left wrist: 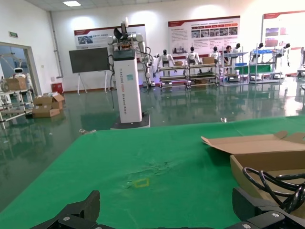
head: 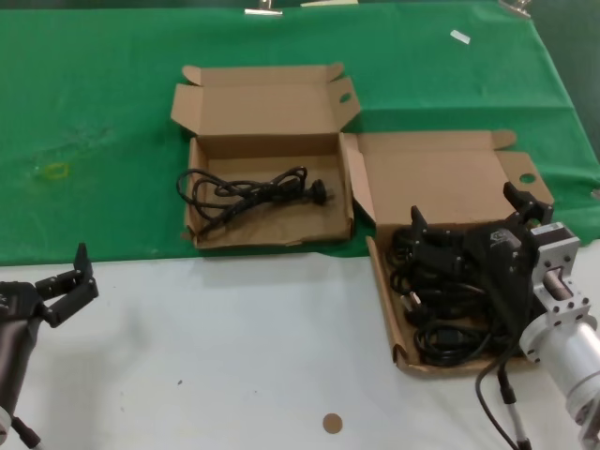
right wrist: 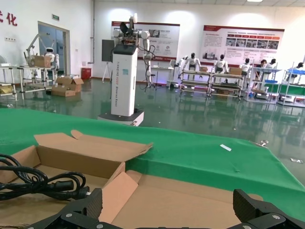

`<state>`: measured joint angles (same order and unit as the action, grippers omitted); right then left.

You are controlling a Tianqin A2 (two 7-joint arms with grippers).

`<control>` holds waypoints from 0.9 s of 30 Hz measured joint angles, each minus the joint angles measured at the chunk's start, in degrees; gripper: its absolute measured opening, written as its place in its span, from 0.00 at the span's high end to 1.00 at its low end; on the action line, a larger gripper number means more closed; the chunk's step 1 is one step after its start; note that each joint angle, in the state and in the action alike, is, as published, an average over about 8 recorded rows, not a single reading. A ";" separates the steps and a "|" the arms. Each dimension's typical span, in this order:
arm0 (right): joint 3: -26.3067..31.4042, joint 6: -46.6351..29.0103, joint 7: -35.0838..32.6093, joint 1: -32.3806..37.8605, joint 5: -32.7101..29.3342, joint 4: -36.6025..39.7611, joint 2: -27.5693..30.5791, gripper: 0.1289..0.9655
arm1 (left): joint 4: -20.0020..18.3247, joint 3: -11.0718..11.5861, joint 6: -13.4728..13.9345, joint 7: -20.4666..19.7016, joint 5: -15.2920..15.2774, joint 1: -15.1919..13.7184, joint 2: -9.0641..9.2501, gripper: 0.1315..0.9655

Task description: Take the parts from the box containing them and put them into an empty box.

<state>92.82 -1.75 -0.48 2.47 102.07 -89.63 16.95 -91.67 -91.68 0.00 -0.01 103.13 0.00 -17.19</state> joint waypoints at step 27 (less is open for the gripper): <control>0.00 0.00 0.00 0.00 0.00 0.00 0.00 0.00 | 0.00 0.00 0.00 0.00 0.00 0.00 0.00 0.00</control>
<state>92.82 -1.75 -0.48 2.47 102.07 -89.63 16.95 -91.67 -91.67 0.00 0.00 103.13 0.00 -17.19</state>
